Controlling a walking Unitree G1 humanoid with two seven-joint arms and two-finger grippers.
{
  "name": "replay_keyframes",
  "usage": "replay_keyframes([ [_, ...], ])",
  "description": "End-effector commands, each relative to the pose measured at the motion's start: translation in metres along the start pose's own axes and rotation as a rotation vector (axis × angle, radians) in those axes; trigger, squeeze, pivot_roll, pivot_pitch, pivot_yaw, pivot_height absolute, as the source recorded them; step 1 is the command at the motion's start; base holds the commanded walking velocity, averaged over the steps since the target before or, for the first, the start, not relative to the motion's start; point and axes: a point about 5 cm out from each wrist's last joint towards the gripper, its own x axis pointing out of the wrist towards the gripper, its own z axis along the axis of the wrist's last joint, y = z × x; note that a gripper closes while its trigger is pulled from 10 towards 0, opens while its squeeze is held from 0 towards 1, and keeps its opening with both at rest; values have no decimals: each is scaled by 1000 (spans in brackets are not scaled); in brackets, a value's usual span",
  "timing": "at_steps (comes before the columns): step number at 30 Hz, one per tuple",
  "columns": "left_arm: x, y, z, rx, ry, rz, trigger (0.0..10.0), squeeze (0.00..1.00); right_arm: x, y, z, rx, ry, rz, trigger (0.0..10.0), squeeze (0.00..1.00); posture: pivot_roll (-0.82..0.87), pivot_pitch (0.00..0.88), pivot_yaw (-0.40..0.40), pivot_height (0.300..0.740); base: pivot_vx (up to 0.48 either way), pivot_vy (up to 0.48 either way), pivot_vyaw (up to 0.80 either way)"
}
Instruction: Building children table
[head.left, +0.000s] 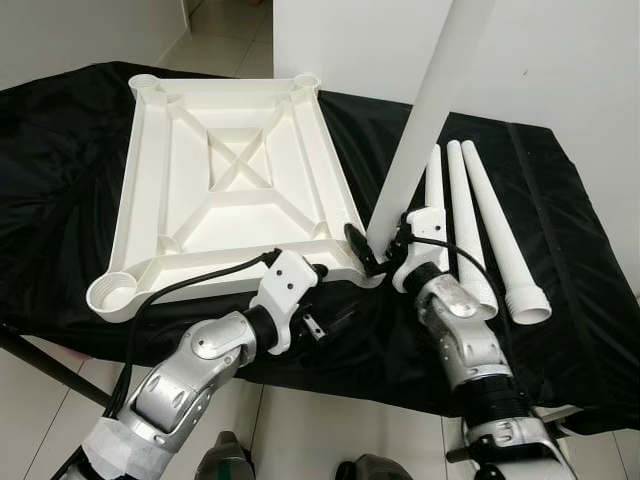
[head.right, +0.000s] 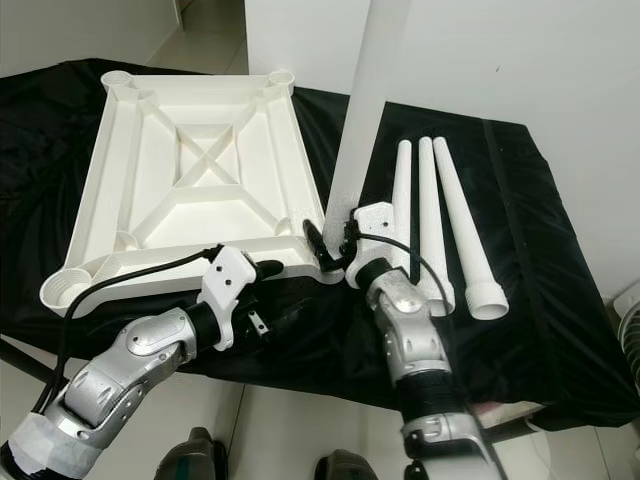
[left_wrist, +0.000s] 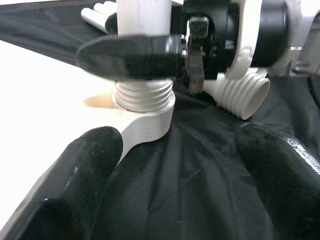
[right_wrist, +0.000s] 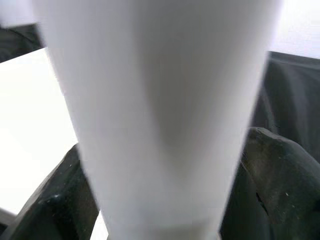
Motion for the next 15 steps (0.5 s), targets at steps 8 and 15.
replay_keyframes([
  [8,1,-5,1,5,-2,-116,10000,0,6,0,-7,-35,48,196,10000,0,49,0,-36,740,0,0,0],
  [15,0,-4,2,10,-2,-108,10000,0,9,2,-12,-7,68,253,0,0,61,0,-40,740,0,0,0],
])
